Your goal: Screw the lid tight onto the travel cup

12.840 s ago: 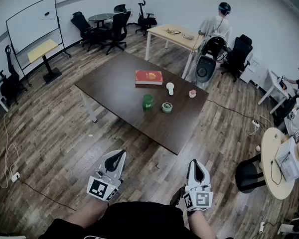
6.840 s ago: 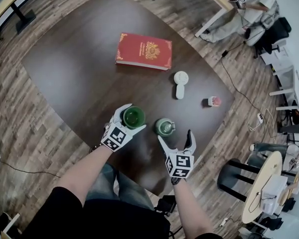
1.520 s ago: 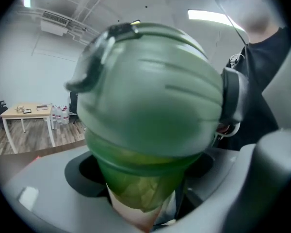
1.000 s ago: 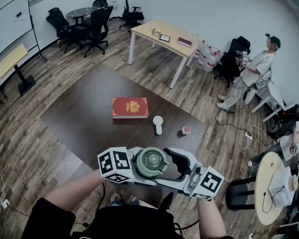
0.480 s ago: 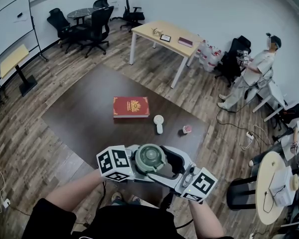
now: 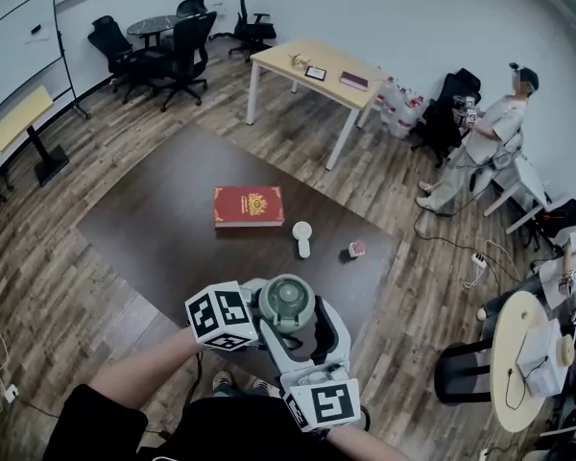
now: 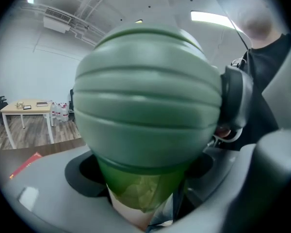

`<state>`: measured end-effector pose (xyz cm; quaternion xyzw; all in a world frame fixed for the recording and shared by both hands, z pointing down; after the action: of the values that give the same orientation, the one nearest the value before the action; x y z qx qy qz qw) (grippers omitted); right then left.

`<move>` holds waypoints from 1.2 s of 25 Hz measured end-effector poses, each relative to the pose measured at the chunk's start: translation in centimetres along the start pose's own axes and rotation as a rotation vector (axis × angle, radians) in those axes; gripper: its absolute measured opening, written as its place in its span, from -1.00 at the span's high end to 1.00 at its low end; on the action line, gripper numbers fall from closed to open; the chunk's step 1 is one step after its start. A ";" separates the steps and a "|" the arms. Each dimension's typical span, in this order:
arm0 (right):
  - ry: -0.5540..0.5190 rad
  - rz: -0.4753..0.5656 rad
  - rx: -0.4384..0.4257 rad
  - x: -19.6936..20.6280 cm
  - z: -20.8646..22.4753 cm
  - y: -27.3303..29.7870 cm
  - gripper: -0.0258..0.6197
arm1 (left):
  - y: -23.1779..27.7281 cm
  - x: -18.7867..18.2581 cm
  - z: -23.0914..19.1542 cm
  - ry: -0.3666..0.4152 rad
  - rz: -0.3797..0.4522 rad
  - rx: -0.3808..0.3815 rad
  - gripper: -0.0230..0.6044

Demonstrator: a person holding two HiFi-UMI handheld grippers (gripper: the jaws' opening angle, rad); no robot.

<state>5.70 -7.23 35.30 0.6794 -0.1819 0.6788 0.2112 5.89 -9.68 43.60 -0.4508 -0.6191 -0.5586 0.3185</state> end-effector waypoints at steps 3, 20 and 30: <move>0.017 0.011 -0.145 -0.1 0.1 -0.1 -0.27 | -0.1 0.0 -0.2 -0.012 0.014 -0.001 -0.40; -0.103 -0.035 -0.817 -1.5 1.7 -0.3 -0.24 | -0.8 -0.1 1.2 0.049 -0.005 0.050 -0.40; 0.022 -0.040 -0.423 -0.4 1.6 0.5 -0.23 | -0.8 0.4 -0.7 0.017 -0.026 -0.052 -0.40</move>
<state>6.77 -8.54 34.90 0.6158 -0.3045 0.6287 0.3644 4.87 -10.21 43.77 -0.4459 -0.6076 -0.5824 0.3046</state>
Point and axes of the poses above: the fingertips, and each gripper's own axes: y forward along the fingers, z to its right, x out of its underside, the point moved 3 cm from there along -y, backward along the fingers, and after that the axes turned 7 degrees about -x, right-handed, at the moved point
